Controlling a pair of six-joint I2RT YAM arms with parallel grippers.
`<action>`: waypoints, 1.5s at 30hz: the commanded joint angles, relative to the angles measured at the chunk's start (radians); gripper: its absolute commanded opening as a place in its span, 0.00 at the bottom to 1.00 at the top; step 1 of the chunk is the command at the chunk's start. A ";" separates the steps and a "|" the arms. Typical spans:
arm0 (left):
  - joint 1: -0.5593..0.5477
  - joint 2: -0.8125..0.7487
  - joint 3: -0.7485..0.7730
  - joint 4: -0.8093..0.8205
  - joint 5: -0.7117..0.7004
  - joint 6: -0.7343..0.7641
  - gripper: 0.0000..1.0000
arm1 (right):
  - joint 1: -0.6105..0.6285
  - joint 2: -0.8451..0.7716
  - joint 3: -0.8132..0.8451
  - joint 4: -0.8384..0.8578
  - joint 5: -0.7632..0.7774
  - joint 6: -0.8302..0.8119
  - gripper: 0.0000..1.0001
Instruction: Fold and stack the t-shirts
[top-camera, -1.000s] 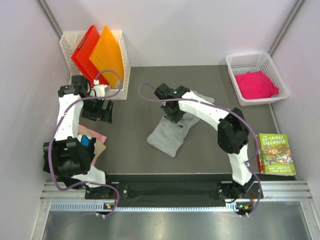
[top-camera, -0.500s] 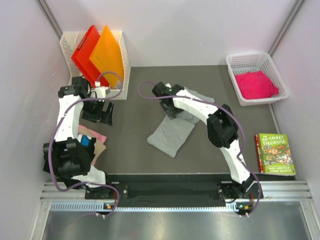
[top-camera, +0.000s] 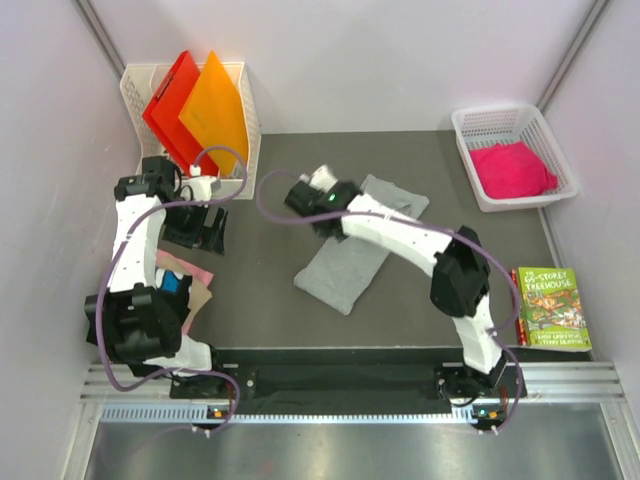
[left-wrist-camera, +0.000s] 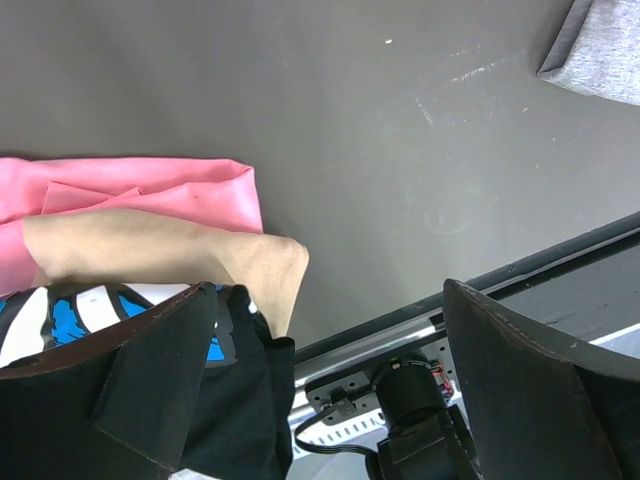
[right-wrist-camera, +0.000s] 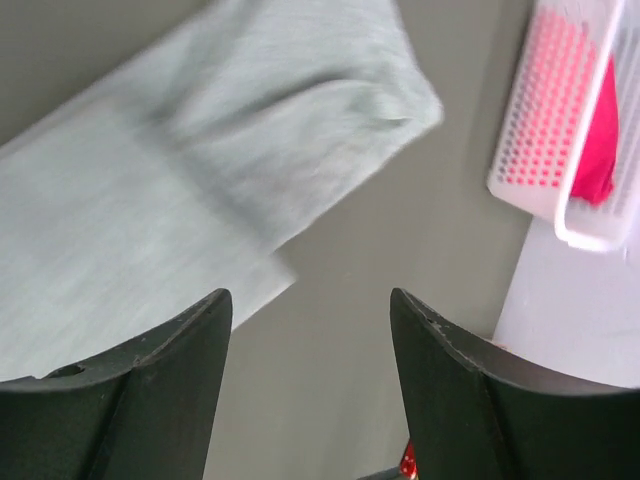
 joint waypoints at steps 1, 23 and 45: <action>0.006 -0.015 -0.005 0.007 0.000 -0.001 0.99 | 0.256 -0.107 -0.054 -0.030 0.030 0.049 0.63; 0.006 0.031 -0.015 0.036 -0.012 -0.048 0.99 | 0.452 0.101 -0.184 0.091 -0.171 0.190 0.55; 0.008 0.064 0.068 0.012 0.000 -0.028 0.99 | 0.386 0.154 -0.243 0.188 -0.181 0.147 0.51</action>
